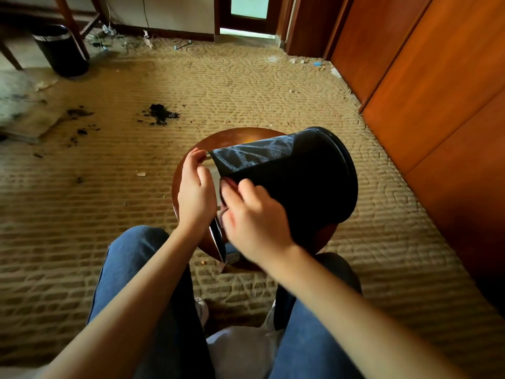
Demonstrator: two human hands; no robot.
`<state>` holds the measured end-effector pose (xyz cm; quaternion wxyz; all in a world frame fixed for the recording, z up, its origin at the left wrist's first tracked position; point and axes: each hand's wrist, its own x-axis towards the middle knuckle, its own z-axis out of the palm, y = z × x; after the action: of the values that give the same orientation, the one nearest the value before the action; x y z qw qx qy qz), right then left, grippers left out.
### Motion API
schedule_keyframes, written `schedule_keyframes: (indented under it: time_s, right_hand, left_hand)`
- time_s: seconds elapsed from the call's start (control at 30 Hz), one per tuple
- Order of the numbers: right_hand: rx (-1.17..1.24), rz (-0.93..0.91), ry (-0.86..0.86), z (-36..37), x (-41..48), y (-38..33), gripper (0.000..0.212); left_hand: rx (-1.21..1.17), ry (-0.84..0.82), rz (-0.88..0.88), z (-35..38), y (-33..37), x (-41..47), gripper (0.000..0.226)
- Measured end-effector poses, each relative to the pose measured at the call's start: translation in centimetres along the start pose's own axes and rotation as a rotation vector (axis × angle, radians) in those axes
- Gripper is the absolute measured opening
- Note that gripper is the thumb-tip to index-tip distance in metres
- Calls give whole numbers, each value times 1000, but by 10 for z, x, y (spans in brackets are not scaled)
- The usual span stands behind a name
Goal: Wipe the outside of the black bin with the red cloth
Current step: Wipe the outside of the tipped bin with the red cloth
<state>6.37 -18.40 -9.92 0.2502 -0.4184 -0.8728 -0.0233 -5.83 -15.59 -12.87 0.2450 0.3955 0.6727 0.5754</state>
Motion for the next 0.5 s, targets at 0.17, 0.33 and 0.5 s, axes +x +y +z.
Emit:
schedule_keyframes:
  time_s: [0.17,0.33,0.5]
  right_hand:
    - [-190,375,36,-38,5,117,43]
    - [-193,444,84,-23,10,88,43]
    - [91,-21,-30,-1,3,-3,43]
  left_hand:
    - [-14,-1,8,1,1,-6,51]
    - [-31,9,-15,4,2,-4,42]
    - [-1,-1,22,1,-3,6,41]
